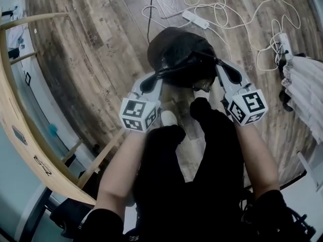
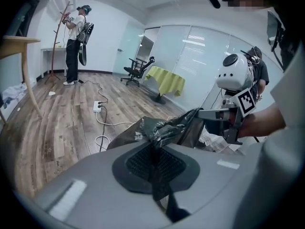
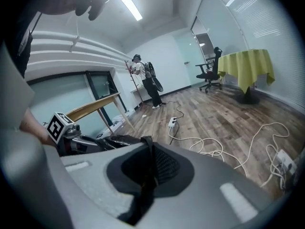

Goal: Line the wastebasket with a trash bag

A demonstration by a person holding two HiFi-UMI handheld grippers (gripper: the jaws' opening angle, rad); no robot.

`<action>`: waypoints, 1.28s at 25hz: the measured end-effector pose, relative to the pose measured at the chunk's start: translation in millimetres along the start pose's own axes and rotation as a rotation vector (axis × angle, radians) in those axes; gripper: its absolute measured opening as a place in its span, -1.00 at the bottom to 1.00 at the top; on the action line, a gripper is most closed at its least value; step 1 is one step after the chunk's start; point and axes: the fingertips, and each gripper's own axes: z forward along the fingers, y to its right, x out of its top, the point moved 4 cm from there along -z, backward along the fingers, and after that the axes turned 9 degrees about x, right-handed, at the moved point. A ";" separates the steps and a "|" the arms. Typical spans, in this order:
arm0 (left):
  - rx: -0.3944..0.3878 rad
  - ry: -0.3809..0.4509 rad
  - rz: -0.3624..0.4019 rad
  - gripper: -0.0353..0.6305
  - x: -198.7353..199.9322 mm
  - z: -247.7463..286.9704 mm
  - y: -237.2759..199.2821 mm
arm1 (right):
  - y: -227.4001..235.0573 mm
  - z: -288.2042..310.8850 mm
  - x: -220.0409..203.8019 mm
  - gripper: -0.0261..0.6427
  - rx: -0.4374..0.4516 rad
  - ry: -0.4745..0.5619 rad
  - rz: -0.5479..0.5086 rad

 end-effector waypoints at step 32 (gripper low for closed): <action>-0.229 0.187 0.369 -0.88 -108.8 107.9 -86.0 | 103.2 95.0 -137.7 -0.92 0.199 -0.044 -0.385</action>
